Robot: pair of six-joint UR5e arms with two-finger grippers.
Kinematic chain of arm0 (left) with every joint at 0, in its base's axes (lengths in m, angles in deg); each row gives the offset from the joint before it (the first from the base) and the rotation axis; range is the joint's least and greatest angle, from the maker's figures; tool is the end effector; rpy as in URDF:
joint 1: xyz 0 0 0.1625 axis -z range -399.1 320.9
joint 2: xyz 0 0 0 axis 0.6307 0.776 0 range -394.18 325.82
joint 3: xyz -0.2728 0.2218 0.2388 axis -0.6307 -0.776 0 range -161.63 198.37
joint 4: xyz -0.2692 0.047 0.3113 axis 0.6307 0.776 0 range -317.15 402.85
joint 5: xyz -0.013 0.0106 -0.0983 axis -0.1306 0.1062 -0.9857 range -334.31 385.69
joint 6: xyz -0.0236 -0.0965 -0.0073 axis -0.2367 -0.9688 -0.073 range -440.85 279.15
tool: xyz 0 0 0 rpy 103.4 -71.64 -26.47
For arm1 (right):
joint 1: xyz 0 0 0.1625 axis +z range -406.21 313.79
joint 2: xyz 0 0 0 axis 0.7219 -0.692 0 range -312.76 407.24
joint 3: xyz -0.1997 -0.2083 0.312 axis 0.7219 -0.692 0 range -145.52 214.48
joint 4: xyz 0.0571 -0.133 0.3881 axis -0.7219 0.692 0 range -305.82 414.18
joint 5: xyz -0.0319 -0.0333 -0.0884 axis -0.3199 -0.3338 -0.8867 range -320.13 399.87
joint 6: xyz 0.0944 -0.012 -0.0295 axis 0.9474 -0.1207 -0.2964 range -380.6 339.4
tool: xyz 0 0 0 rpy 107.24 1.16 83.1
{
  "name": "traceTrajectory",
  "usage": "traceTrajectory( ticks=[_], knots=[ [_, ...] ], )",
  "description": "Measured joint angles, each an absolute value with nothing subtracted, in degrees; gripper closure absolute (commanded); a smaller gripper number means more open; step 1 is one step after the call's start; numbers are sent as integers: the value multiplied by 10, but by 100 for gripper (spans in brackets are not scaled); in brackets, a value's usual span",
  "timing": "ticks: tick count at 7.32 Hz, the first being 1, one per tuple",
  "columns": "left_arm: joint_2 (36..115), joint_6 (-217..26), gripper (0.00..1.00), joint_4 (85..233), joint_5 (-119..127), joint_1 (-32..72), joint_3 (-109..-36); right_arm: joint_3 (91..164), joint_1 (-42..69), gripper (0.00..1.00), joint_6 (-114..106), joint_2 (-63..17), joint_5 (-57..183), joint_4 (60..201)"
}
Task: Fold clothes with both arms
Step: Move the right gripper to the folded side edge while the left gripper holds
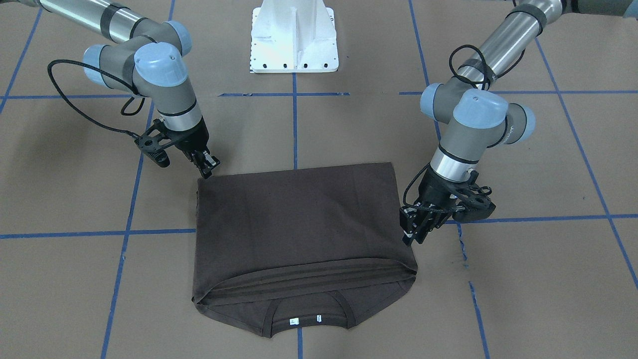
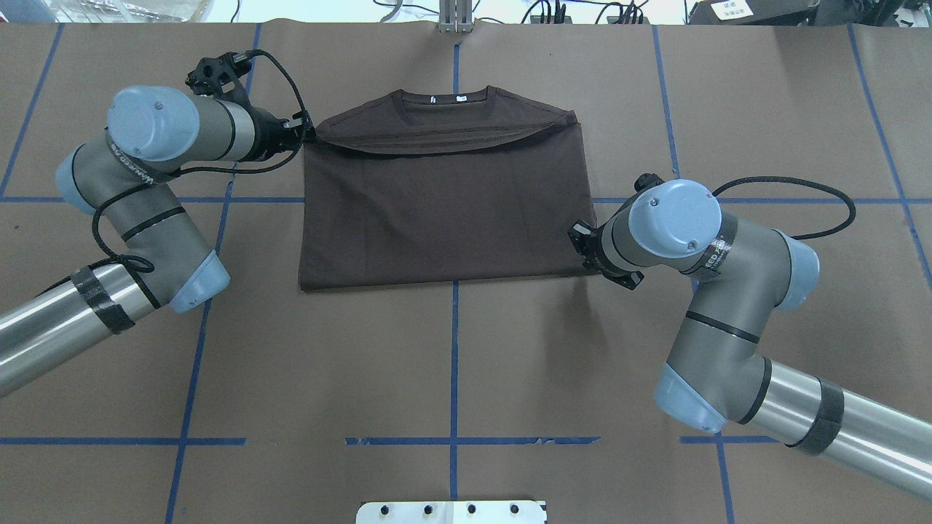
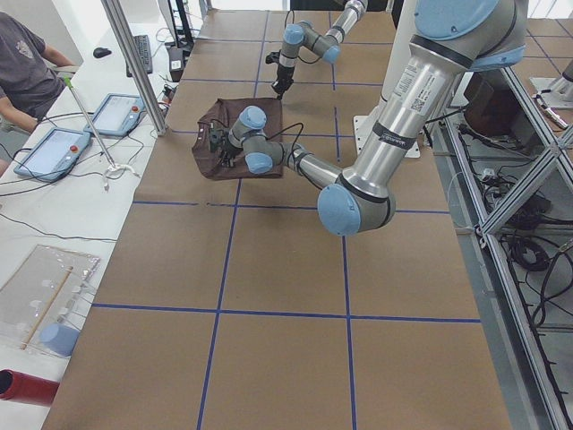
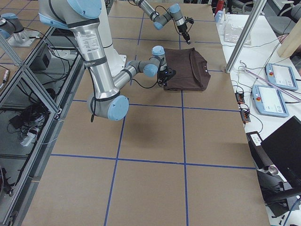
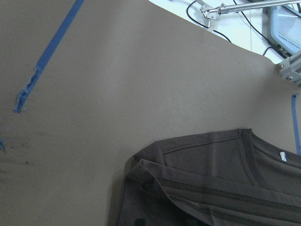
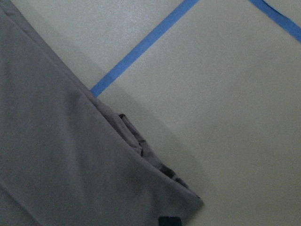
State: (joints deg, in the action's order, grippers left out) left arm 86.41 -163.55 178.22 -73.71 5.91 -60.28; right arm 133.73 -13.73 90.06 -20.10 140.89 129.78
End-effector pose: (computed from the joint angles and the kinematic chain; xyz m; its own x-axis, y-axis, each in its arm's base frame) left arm 0.4250 -0.5906 0.3512 0.3763 -0.1989 -0.9049 0.5500 0.8339 0.0454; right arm -0.4754 -0.4380 0.3428 0.4003 0.6654 0.6301 -0.5897 0.7134 -0.3787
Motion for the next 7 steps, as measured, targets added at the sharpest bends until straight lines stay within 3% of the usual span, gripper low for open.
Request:
traceTrajectory(
  ticks=[1, 7],
  knots=[
    [864, -1636, 60, 1782, -737, 59, -603, 1335, -136, 41, 900, -200, 1409, 1298],
    [864, -1637, 60, 1782, -735, 59, -603, 1292, -124, 40, 900, -178, 1405, 1299]
  ],
)
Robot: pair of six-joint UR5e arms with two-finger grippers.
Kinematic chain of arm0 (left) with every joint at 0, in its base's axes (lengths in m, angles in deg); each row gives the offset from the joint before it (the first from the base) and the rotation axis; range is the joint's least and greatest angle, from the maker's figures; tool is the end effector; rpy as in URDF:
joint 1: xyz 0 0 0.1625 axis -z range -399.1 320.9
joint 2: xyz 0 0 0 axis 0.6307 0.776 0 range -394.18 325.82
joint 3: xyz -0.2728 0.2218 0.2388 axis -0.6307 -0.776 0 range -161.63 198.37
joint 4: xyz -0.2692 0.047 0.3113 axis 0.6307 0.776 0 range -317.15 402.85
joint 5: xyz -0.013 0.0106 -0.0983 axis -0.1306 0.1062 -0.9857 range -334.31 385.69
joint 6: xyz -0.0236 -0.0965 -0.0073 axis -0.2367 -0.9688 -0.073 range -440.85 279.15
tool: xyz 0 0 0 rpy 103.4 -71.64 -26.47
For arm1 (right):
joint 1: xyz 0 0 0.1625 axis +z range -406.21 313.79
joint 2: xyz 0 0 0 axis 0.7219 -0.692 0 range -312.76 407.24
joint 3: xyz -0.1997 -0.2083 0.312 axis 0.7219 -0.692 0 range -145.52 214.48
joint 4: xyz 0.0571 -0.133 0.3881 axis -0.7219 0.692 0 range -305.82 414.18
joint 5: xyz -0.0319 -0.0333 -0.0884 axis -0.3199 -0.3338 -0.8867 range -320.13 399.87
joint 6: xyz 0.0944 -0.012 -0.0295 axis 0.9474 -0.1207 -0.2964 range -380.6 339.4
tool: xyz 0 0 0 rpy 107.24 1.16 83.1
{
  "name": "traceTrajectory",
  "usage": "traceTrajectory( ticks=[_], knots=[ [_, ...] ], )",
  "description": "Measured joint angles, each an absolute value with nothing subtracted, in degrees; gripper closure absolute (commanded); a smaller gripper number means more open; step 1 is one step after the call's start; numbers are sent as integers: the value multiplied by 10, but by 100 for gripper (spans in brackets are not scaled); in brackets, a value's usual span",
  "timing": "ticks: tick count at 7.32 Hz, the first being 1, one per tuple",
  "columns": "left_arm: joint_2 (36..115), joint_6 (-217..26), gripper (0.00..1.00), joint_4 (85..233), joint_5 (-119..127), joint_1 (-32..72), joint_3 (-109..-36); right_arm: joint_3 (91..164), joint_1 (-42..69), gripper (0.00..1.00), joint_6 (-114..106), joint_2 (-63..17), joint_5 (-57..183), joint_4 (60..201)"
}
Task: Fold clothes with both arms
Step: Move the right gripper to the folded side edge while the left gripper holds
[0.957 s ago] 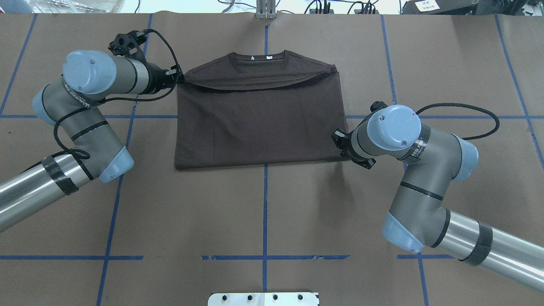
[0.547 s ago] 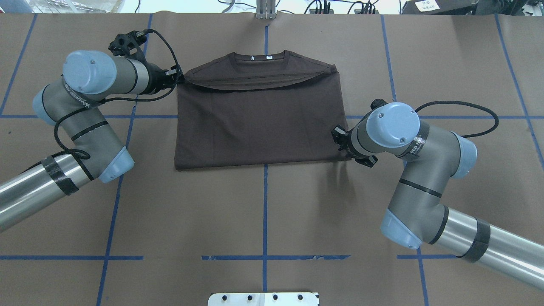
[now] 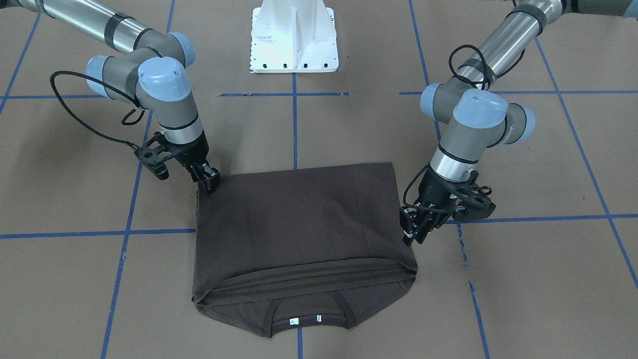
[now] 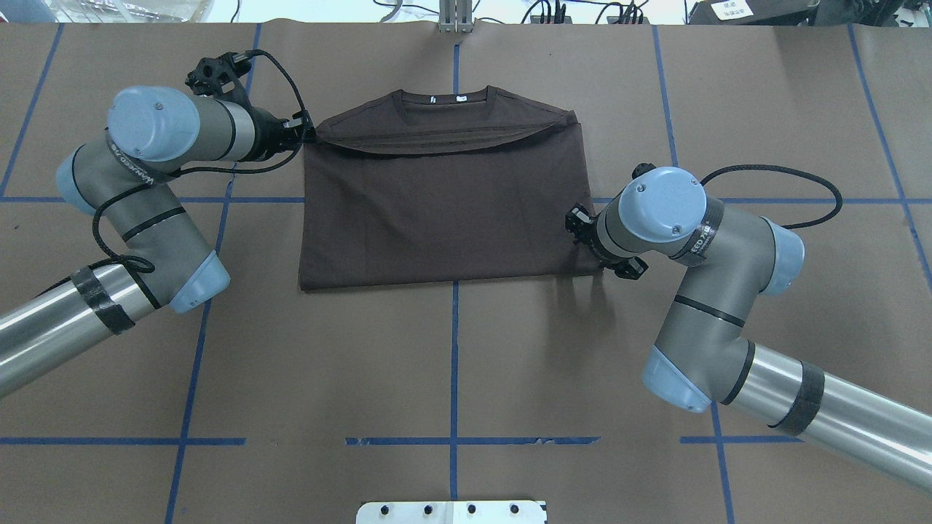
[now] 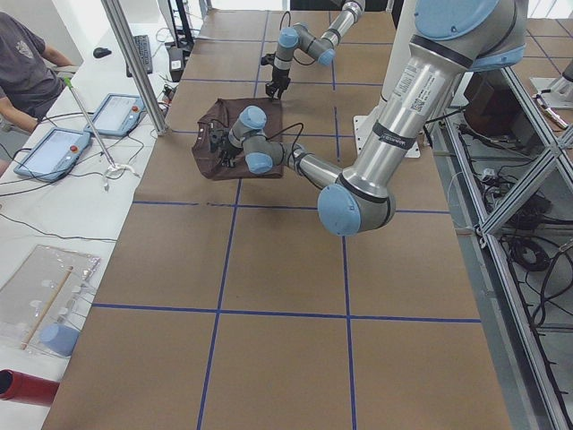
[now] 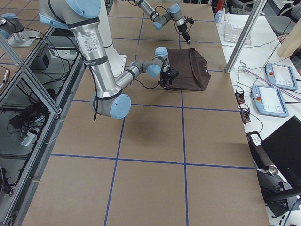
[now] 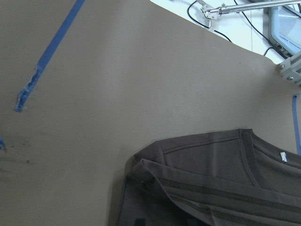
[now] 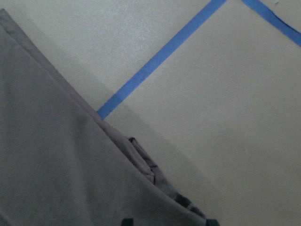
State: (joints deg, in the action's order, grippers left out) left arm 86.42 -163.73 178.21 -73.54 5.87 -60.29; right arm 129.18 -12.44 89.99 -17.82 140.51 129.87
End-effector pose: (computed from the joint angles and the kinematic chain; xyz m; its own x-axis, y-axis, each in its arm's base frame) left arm 0.4252 -0.5906 0.3511 0.3748 -0.2014 -0.9050 0.5528 0.8321 0.0438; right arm -0.4846 -0.4623 0.3552 0.4055 0.6870 0.6030 -0.6221 0.6907 -0.3685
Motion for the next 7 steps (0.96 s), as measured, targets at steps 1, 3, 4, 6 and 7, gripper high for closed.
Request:
traceTrajectory(
  ticks=[1, 3, 4, 6, 7],
  knots=[
    [864, -1637, 60, 1782, -735, 58, -603, 1289, -124, 40, 899, -178, 1406, 1299],
    [865, -1637, 60, 1782, -735, 58, -603, 1287, -124, 68, 898, -182, 1408, 1299],
    [864, -1637, 60, 1782, -735, 58, -603, 1286, -124, 100, 898, -182, 1408, 1299],
    [864, -1637, 60, 1782, -736, 58, -603, 1285, -125, 100, 897, -182, 1409, 1299],
    [864, -1637, 60, 1783, -736, 59, -603, 1284, -125, 100, 896, -181, 1410, 1299]
  ],
)
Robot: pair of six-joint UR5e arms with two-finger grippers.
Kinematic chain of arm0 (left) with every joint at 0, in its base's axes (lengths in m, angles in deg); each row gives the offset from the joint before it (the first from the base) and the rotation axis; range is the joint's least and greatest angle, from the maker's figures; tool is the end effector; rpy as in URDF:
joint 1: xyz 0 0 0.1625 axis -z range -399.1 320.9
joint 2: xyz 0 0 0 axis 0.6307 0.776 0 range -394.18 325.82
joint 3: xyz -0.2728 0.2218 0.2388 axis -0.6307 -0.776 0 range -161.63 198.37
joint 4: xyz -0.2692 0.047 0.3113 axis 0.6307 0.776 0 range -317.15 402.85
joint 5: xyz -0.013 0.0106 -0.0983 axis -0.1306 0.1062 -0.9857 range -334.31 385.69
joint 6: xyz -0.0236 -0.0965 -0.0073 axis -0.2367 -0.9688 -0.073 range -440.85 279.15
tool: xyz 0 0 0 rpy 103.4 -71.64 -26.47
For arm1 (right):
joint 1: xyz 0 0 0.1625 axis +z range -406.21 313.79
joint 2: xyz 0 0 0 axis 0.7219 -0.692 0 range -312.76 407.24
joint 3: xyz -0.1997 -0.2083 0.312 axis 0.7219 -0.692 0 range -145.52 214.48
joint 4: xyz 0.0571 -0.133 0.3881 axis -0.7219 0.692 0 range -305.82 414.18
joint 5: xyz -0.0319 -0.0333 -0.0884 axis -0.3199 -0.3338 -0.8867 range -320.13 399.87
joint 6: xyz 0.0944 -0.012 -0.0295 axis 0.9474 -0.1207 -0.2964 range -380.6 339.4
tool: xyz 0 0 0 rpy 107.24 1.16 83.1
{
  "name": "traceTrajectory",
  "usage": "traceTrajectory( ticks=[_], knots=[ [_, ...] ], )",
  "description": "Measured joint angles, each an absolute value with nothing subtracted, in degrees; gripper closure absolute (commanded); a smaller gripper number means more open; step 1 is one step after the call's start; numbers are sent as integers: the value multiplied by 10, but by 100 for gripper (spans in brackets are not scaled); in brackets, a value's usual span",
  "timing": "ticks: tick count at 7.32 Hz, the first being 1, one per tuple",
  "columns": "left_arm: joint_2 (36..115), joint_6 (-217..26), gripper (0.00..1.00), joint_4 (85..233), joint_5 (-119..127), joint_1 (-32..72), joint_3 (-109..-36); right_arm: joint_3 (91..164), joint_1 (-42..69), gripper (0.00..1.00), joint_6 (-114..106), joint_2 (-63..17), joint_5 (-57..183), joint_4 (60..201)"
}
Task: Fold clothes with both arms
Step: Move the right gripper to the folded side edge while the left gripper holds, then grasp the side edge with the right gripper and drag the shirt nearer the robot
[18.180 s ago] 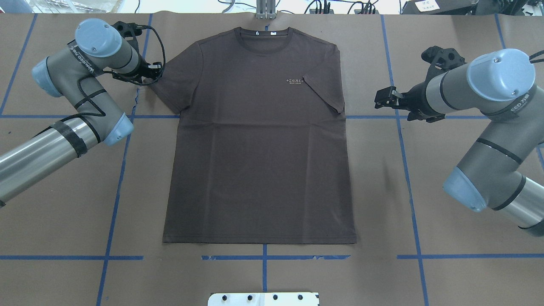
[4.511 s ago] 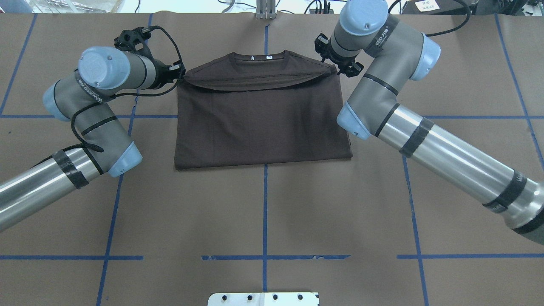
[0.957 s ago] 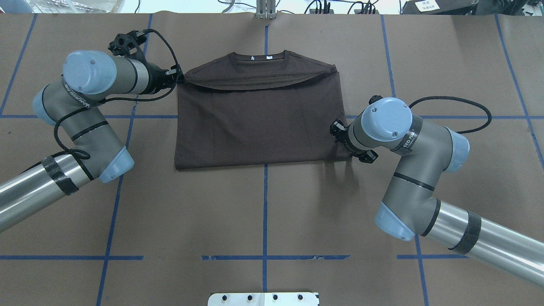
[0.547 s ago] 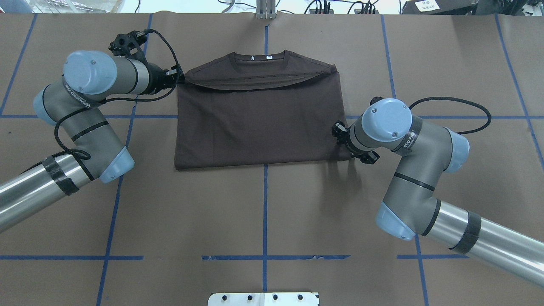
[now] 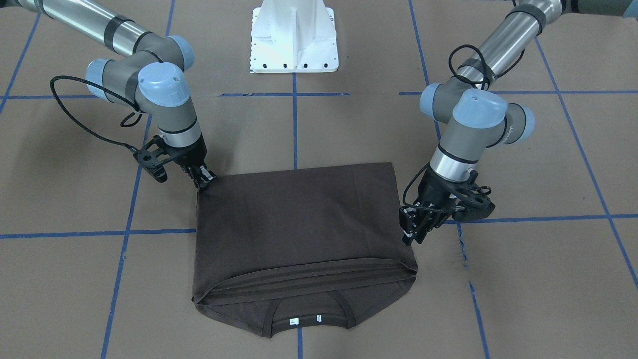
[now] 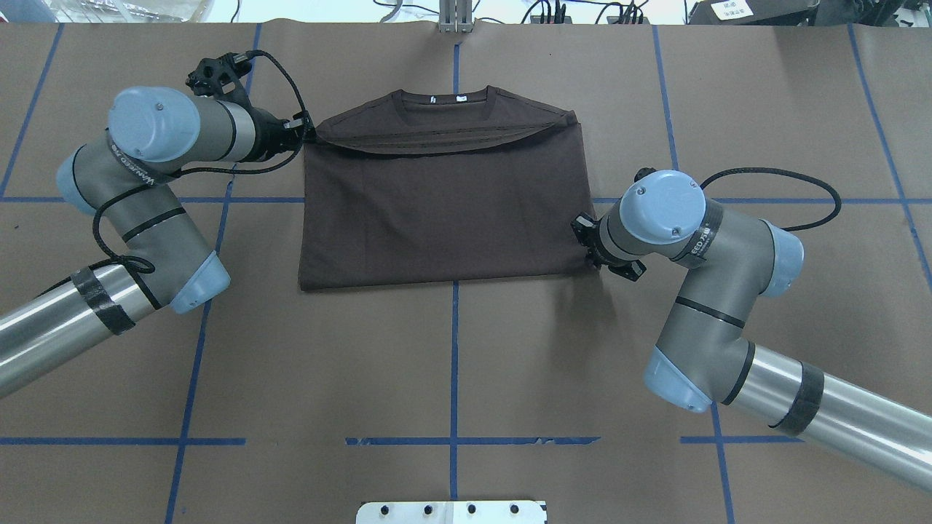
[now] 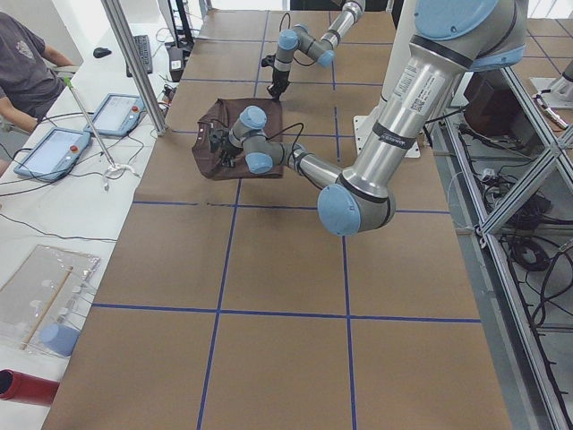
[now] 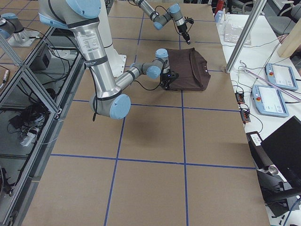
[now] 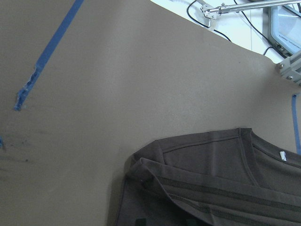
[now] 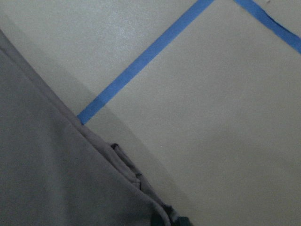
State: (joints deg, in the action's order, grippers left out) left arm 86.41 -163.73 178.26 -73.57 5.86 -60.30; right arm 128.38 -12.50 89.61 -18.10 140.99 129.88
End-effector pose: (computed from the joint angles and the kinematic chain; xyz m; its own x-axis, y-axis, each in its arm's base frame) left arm 0.4253 -0.5904 0.3510 0.3743 -0.2007 -0.9053 0.5523 0.8325 0.0438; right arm -0.4869 -0.4620 0.3651 0.4217 0.6889 0.5896 -0.6193 0.6938 -0.3677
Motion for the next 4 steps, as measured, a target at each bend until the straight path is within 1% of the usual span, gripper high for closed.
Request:
traceTrajectory(
  ticks=[2, 3, 4],
  knots=[
    [864, -1637, 60, 1783, -736, 59, -603, 1288, -124, 100, 896, -180, 1414, 1298],
    [865, -1638, 60, 1783, -736, 59, -605, 1305, -124, 100, 897, -186, 1423, 1298],
    [865, -1641, 60, 1783, -736, 59, -608, 1343, -130, 100, 899, -206, 1435, 1300]
  ],
)
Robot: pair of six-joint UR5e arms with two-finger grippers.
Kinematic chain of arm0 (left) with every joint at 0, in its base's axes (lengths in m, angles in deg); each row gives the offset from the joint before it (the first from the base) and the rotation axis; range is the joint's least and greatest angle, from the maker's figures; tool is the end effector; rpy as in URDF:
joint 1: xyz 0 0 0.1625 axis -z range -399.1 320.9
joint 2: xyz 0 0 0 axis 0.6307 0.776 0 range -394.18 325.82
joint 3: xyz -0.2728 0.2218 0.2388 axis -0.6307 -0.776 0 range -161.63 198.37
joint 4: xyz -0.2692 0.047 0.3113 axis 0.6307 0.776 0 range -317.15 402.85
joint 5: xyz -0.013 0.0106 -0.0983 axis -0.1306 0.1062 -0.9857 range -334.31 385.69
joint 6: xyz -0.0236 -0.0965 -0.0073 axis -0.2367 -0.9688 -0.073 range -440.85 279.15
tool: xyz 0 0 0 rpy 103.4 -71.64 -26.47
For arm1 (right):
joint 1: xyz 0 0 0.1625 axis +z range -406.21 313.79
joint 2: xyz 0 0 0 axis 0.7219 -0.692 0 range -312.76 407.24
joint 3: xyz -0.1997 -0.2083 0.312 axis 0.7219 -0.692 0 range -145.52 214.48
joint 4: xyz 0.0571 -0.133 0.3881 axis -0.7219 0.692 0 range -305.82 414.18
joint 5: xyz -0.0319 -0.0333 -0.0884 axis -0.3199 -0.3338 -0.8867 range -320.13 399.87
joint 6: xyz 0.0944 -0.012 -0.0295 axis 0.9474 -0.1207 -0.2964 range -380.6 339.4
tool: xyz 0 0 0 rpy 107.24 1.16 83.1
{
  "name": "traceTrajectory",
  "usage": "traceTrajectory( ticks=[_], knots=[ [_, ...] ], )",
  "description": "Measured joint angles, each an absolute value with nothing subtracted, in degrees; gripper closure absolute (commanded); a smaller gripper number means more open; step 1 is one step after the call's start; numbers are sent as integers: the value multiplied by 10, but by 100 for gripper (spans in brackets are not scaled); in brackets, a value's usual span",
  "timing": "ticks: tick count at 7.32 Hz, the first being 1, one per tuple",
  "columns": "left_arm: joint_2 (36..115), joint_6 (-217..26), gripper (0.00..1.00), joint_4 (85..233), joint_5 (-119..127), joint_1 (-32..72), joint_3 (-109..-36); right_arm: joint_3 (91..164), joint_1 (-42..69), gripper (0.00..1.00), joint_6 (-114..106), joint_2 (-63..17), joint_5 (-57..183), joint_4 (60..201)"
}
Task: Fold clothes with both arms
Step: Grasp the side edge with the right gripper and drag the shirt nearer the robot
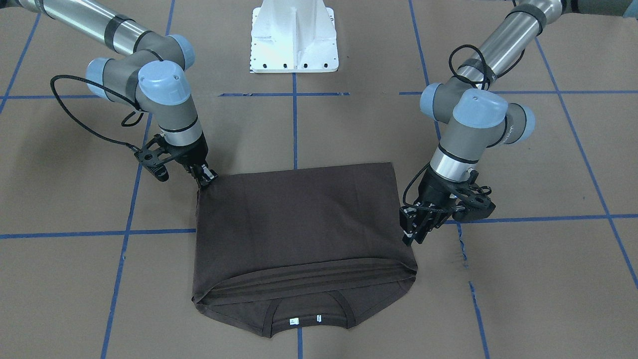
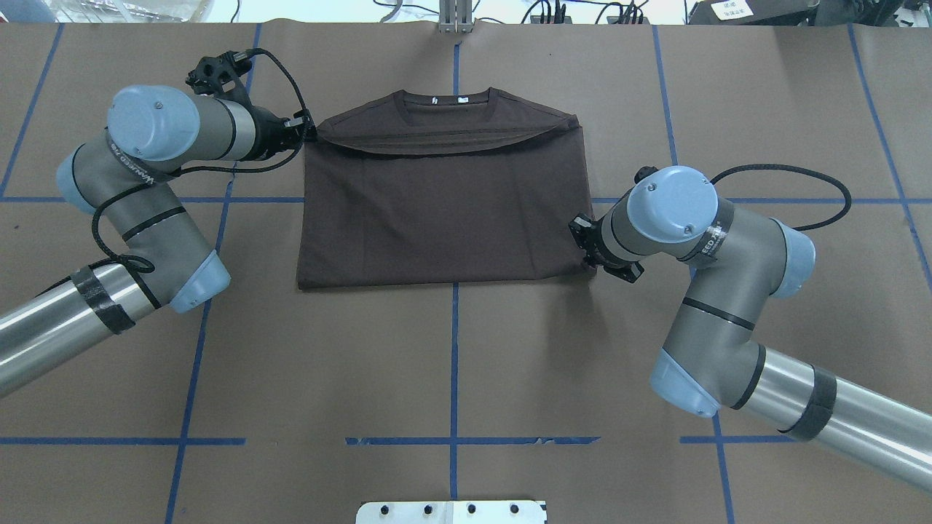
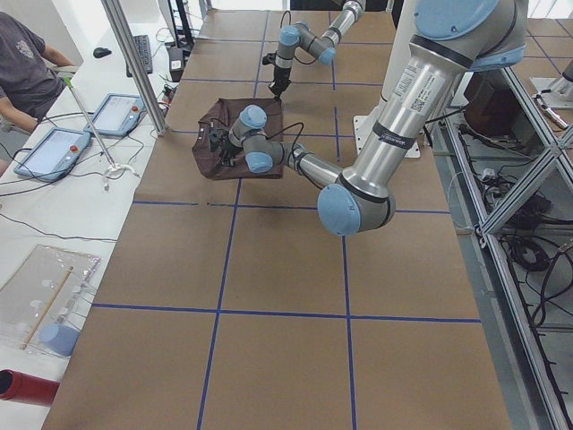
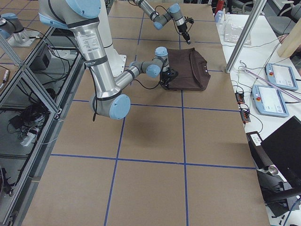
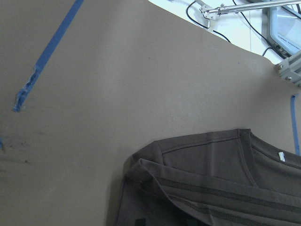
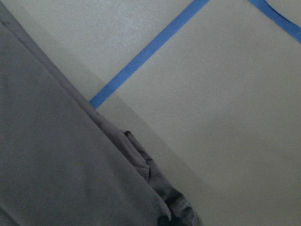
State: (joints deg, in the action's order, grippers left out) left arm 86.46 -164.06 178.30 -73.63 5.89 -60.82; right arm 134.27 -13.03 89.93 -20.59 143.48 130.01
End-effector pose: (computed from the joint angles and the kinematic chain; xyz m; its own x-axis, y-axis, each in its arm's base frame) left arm 0.4240 -0.5895 0.3457 0.3640 -0.1988 -0.9099 0.5544 0.8313 0.0402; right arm -0.4689 -0.4378 0.3437 0.4064 0.6730 0.6180 -0.5686 0.7157 -0.4056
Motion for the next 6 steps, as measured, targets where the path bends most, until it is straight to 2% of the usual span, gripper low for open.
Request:
traceTrajectory(
  ticks=[4, 5, 6],
  knots=[
    [864, -1666, 60, 1782, -749, 55, -639, 1577, -238, 100, 933, -379, 1518, 1307],
    [861, -1682, 60, 1782, -765, 54, -652, 1602, -271, 12, 941, -392, 1541, 1307],
    [855, -1701, 59, 1782, -780, 52, -667, 1615, -311, 0, 951, -400, 1550, 1307]
  ],
)
